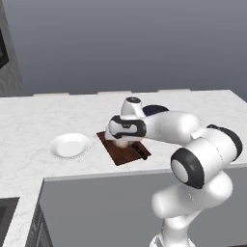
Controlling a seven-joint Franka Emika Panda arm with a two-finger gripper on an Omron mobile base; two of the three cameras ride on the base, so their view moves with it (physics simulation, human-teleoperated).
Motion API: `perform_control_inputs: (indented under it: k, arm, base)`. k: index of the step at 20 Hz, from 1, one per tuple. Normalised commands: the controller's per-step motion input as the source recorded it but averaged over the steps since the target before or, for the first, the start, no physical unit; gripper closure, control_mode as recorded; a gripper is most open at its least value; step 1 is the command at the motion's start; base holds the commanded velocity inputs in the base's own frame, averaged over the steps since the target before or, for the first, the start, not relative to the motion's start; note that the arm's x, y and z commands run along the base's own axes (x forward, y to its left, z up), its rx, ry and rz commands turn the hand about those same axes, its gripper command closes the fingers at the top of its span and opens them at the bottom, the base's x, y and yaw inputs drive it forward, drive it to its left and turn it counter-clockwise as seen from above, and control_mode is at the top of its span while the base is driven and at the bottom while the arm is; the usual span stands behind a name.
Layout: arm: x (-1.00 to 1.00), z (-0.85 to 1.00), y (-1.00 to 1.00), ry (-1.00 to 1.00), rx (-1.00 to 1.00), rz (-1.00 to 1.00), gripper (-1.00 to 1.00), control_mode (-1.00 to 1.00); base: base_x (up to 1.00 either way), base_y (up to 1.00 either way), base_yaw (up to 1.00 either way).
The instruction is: Pick up the knife from the drawer and place it on the cutting board. Then place the meat from the plate to the cutting board.
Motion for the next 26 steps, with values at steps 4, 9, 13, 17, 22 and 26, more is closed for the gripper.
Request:
perform_control_inputs:
  k: [4,9,13,17,22,26]
  arm:
    - [0.02,-0.38,-0.03,-0.05,-0.03,0.06,1.0,-1.0]
    - [0.27,-0.23,0.0,-0.01,0.0,0.01,1.0,-1.0]
    - [0.29,-0.19,0.0,0.0,0.0,0.0,-1.0,-1.0]
    - [0.31,-0.03,0.0,-0.04,0.0,0.0,-1.0,-1.0]
    - [0.04,0.04,0.0,-0.05,0.0,0.0,-1.0,-1.0]
    - [-0.1,0.33,0.0,-0.1,0.0,0.0,-1.0,-1.0]
  base:
    - [0.0,0.0,0.0]
    - [0.0,0.0,0.0]
    - [0.0,0.0,0.0]
    - [0.0,0.0,0.0]
    - [0.0,0.0,0.0]
    - [0.0,0.0,0.0]
